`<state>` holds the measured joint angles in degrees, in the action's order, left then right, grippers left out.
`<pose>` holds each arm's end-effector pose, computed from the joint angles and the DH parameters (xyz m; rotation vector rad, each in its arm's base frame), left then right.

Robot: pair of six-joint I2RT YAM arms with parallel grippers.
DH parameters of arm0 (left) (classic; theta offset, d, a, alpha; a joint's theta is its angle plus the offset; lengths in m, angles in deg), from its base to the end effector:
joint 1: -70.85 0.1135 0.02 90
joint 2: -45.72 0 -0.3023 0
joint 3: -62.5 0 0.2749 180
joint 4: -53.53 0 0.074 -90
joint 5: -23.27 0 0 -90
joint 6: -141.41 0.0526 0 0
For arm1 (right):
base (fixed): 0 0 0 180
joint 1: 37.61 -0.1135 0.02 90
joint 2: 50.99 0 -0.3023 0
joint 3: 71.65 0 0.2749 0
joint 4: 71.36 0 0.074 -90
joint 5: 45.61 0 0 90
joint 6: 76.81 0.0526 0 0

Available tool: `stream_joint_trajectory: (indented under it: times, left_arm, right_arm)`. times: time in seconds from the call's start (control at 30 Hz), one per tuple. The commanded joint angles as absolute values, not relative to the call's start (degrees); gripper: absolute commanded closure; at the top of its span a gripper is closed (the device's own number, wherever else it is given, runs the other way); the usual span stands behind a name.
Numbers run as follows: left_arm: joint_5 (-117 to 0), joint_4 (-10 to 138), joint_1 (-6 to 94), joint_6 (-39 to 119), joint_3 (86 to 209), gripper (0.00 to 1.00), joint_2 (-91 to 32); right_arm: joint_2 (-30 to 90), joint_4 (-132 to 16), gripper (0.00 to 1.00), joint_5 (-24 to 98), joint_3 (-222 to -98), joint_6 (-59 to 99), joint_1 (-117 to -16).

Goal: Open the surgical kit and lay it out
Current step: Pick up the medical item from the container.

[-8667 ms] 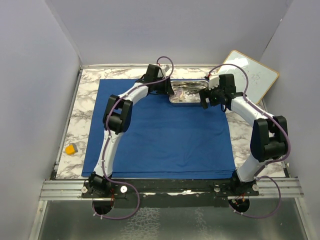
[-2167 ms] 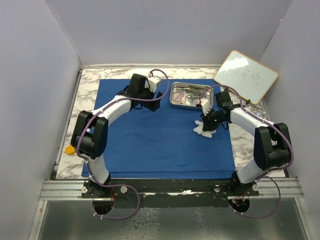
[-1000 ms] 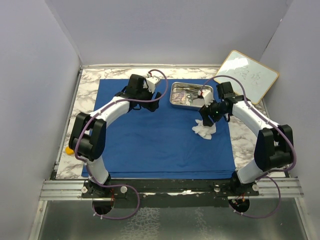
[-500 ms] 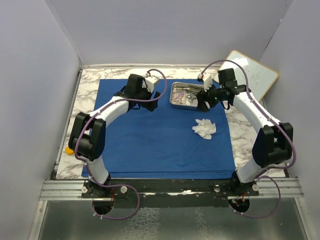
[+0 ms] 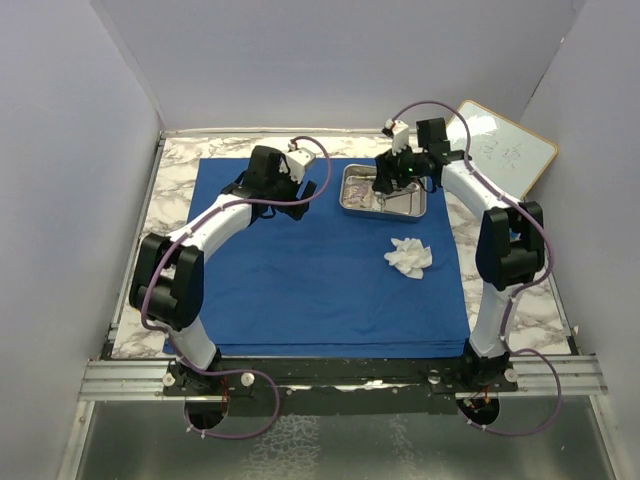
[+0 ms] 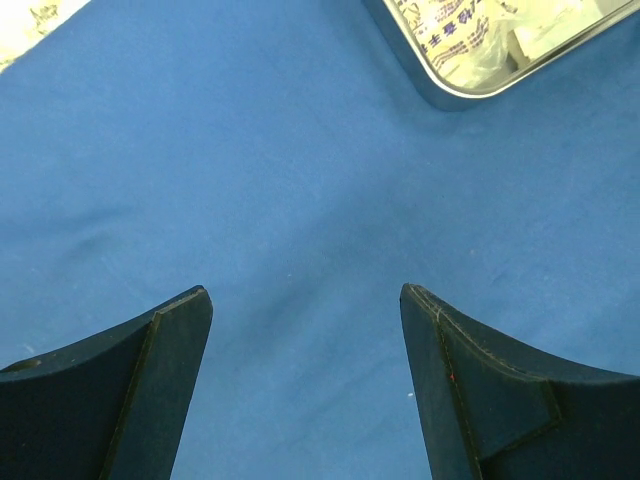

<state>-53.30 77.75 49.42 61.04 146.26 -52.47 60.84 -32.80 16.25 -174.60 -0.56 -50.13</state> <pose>0.3931 -0.1674 0.2660 0.7240 2.1304 -0.3741 0.4685 0.1295 0.2630 -0.7530 2.2233 0.5757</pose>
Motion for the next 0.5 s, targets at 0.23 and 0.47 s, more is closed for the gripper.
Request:
stream_joint_trajectory:
  times: [0.23, 0.47]
  left_arm:
    - [-53.99, 75.16, 49.58, 61.74, 143.67, 0.21, -49.09]
    - [-52.97, 75.11, 49.56, 61.41, 143.18, 0.21, -49.06]
  right_arm:
    - [75.95, -33.92, 0.36, 15.48, -187.96, 2.64, -53.99]
    - [79.62, -32.87, 0.39, 18.3, -190.59, 2.07, -55.91]
